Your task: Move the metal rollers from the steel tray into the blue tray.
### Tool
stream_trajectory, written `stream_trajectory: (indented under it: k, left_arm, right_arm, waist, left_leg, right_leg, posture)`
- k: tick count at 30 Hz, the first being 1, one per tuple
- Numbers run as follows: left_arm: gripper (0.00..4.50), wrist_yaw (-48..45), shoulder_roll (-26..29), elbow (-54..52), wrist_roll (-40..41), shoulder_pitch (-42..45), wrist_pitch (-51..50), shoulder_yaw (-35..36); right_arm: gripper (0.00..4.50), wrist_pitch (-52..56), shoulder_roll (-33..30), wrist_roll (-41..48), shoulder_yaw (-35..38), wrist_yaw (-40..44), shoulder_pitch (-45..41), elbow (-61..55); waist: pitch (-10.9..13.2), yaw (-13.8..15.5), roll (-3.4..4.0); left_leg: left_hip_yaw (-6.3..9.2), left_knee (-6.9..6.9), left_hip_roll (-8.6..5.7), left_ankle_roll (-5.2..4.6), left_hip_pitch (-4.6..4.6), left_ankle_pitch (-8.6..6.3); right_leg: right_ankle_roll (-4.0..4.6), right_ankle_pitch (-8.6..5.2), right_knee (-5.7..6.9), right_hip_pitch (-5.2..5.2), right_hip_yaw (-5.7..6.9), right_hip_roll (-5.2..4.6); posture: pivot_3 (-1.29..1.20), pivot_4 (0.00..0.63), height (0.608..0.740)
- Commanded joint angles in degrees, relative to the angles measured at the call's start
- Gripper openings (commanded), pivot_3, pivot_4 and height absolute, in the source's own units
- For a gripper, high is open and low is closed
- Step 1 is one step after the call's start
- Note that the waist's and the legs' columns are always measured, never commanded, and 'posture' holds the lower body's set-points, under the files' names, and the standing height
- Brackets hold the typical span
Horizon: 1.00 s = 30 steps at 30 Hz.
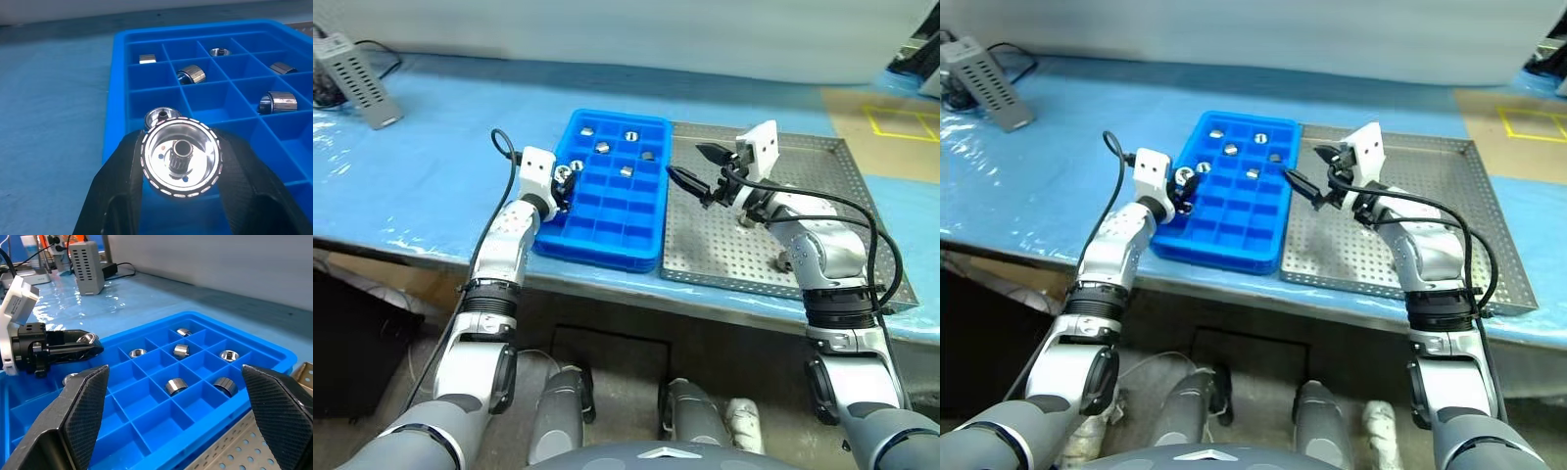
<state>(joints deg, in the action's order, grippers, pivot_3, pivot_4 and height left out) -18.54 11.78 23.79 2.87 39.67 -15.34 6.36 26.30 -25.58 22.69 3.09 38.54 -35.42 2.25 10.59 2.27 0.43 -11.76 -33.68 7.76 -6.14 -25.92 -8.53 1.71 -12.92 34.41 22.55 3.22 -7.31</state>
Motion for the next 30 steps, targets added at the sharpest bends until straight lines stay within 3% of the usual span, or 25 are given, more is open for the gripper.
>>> stream_trajectory:
  k: [1,8,16,22,30]
  left_arm:
    - [1.72,-0.8,0.5,-1.4,0.8,0.3,0.0,-0.7]
    - [1.72,-3.5,-0.5,0.8,2.7,4.1,2.8,-1.2]
    - [1.72,-3.1,0.5,16.9,-2.3,9.0,4.2,-5.8]
    - [3.71,-5.0,-0.3,16.4,1.3,9.0,3.7,-3.4]
    - [3.71,-16.7,-3.4,13.5,6.9,13.5,9.4,-4.2]
  right_arm:
    - [4.50,-1.4,-0.6,-0.1,1.0,0.3,-0.4,-1.1]
    - [4.50,-1.0,-0.9,-0.5,1.5,-0.2,0.9,-2.3]
    - [4.50,-1.0,-1.2,-0.8,2.2,-1.6,2.2,-4.1]
    - [4.50,-1.0,-2.5,-0.5,3.9,-2.5,3.6,-5.1]
    - [4.50,1.3,-1.9,1.3,8.8,-7.4,4.0,-5.9]
  waist:
    - [0.0,0.1,-0.01]
    - [0.0,0.1,-0.03]
    - [0.0,-0.4,-0.03]
    - [0.0,-0.7,-0.01]
    - [0.0,-0.7,-0.03]
  left_leg:
    - [-0.02,0.06,-0.01,0.09,0.07,0.05]
    - [-0.03,0.70,0.12,0.74,0.23,0.48]
    - [-0.04,0.82,0.17,0.54,0.09,0.59]
    - [-0.05,0.82,0.17,0.72,0.18,0.50]
    - [-0.07,0.79,0.17,0.71,0.11,0.51]
  right_leg:
    - [0.00,0.00,0.01,0.01,-0.08,0.00]
    - [-0.02,0.01,0.21,0.36,-0.16,0.17]
    - [-0.03,0.01,0.24,0.61,-0.15,0.24]
    - [-0.02,0.00,0.25,0.53,-0.16,0.23]
    - [-0.02,0.00,0.21,0.54,-0.17,0.23]
  posture:
    - [-0.14,0.150,0.740]
    - [-0.17,0.150,0.740]
    - [-0.21,0.150,0.740]
    - [-0.24,0.150,0.740]
    - [-0.32,0.150,0.740]
